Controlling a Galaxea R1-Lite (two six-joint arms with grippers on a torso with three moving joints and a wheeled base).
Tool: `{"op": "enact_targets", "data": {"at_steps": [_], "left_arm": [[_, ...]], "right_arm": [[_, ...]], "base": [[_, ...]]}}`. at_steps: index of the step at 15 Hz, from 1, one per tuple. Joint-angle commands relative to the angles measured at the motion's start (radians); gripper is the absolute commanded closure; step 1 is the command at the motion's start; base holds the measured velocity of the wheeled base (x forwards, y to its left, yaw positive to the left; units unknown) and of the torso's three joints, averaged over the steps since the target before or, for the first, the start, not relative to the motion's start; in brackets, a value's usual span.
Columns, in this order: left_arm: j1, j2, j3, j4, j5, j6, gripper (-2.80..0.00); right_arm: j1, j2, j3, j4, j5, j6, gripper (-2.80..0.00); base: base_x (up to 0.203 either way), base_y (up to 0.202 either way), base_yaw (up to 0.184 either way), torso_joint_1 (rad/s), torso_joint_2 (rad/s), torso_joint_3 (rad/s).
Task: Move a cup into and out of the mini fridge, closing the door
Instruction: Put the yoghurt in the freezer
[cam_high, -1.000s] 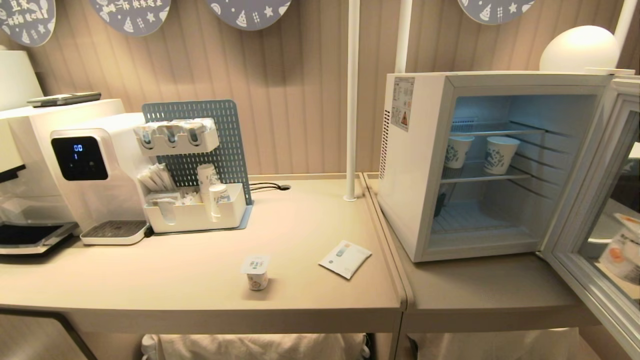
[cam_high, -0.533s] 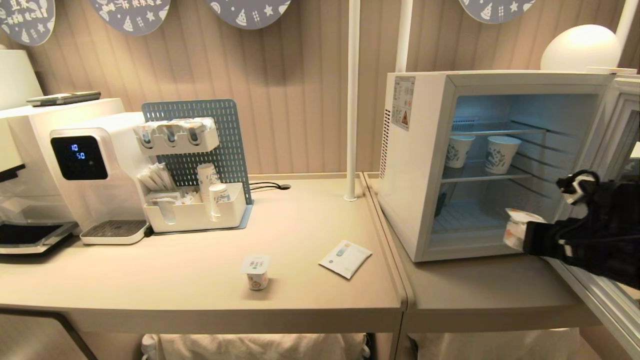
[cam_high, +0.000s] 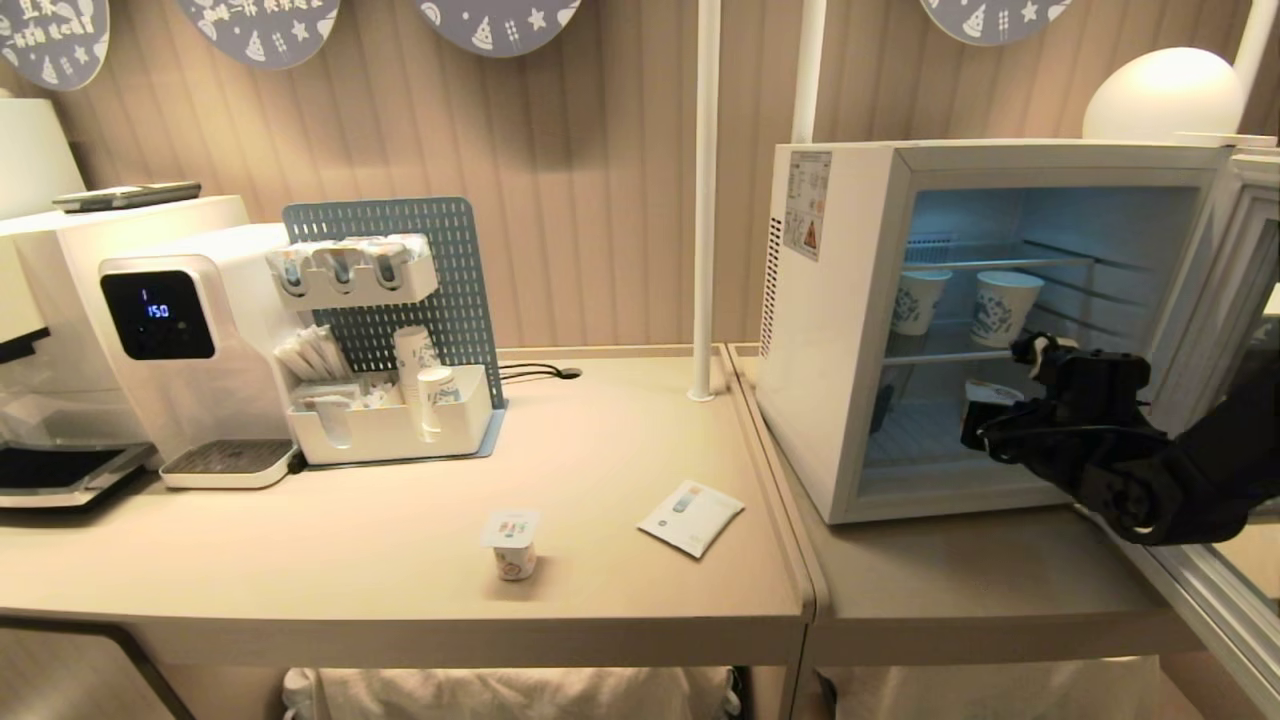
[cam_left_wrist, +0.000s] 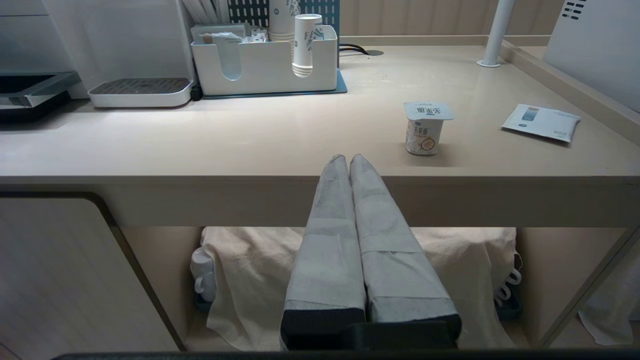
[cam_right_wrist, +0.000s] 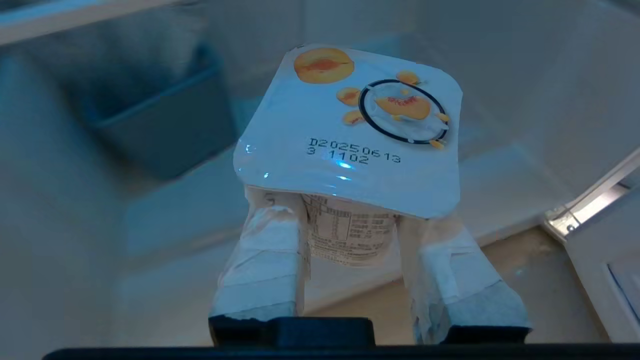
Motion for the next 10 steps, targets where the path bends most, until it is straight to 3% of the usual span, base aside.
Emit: {"op": "enact_targets", "data": {"at_steps": [1, 4, 10], "left_arm": [[0.000, 0.000, 0.002, 0.000, 0.001, 0.000, 0.00], [0.000, 0.000, 0.002, 0.000, 0.002, -0.001, 0.00], [0.000, 0.000, 0.003, 0.000, 0.002, -0.002, 0.00]], "right_arm": [[-0.002, 0.094, -0.066, -0.005, -0.014, 0.000, 0.00], [-0.002, 0.191, -0.206, 0.029, -0.029, -0.005, 0.00], [-0.002, 0.259, -0.308, 0.100, -0.029, -0.005, 0.00]], "base": [[0.000, 0.000, 0.000, 0.000, 0.00, 0.000], [0.000, 0.000, 0.000, 0.000, 0.00, 0.000], [0.000, 0.000, 0.000, 0.000, 0.00, 0.000]]}}
